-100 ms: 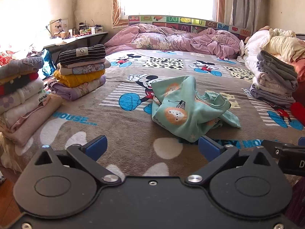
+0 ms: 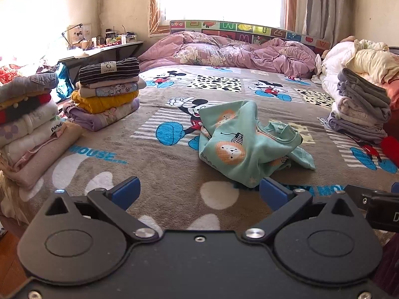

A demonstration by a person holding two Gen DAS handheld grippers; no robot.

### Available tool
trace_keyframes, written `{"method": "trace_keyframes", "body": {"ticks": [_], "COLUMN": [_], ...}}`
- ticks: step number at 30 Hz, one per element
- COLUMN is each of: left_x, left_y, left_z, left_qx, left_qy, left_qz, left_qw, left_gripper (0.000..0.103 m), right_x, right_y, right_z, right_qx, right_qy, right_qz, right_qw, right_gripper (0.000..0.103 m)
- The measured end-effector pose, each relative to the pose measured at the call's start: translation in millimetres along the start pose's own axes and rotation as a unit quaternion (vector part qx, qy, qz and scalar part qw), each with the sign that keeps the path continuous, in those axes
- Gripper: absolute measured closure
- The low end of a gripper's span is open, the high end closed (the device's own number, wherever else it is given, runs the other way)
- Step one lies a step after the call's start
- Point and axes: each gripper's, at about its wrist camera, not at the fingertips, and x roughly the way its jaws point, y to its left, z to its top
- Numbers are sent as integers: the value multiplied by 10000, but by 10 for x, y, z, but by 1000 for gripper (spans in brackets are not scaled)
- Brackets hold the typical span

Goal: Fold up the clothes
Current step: 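Move both grippers toward the crumpled mint-green garment on the bed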

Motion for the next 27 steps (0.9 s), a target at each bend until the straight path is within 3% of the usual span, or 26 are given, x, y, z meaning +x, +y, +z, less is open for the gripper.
{"method": "trace_keyframes", "body": {"ticks": [27], "left_x": [91], "left_y": [-262], "left_z": [-41], "left_qx": [264], "left_qy": [105], "left_qz": [-13], "left_qw": [9996], "left_gripper": [0], "right_x": [53], "right_y": [-217], "right_z": [-102], "right_qx": [226], "right_qy": [-111], "right_qz": [-25], "right_qw": [9997], "right_gripper": [0]}}
